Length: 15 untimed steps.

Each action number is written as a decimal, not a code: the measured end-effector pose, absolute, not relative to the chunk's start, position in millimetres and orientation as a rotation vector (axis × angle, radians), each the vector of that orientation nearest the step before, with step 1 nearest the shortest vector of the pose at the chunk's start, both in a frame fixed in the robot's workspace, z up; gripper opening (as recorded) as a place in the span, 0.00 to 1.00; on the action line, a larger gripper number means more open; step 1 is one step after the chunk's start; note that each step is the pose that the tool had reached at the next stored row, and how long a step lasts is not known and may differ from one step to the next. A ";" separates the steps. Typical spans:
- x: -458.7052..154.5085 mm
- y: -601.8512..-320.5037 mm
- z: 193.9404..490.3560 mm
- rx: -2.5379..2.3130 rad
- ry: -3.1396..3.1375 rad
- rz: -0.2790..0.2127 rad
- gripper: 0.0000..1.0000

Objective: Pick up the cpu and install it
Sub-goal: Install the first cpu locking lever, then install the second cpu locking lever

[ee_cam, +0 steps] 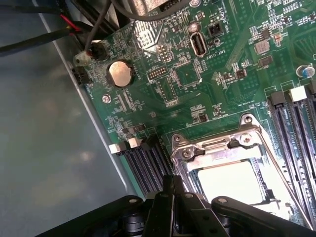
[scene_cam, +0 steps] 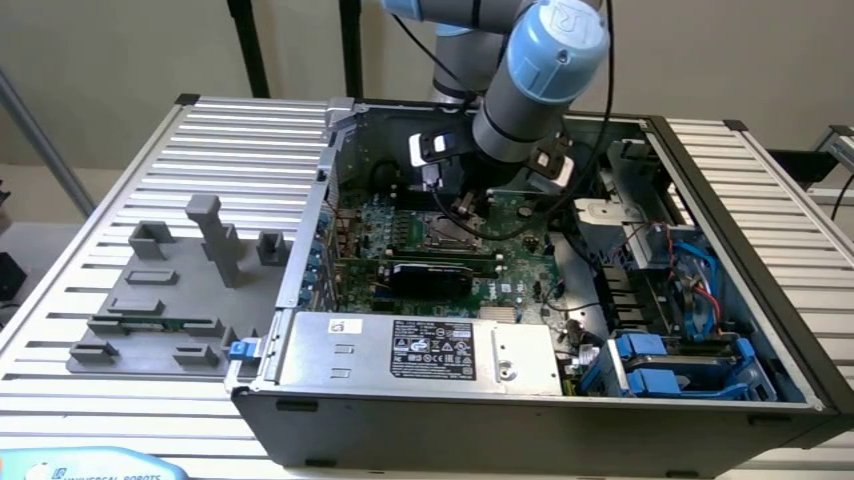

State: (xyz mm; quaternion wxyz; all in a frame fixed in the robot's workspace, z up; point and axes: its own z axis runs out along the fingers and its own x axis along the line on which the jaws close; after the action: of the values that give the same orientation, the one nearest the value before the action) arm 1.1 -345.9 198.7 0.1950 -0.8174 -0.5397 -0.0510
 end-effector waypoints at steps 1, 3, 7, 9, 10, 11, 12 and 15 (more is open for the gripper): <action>-0.1 -346.2 199.4 -2.290 -1.512 -0.144 0.11; -3.7 -346.8 200.8 -2.288 -1.511 -0.145 0.11; -10.6 -347.6 202.3 -2.284 -1.509 -0.149 0.11; -10.6 -347.6 202.3 -2.283 -1.509 -0.150 0.11; -10.6 -347.7 202.3 -2.283 -1.509 -0.150 0.11; -10.7 -347.6 202.2 -2.283 -1.509 -0.150 0.11; -10.7 -347.7 202.3 -2.283 -1.509 -0.150 0.11; -10.7 -347.7 202.2 -2.283 -1.509 -0.150 0.11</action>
State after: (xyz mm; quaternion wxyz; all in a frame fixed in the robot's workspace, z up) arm -10.7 -347.7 202.2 0.1991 -0.8164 -0.5394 -0.0536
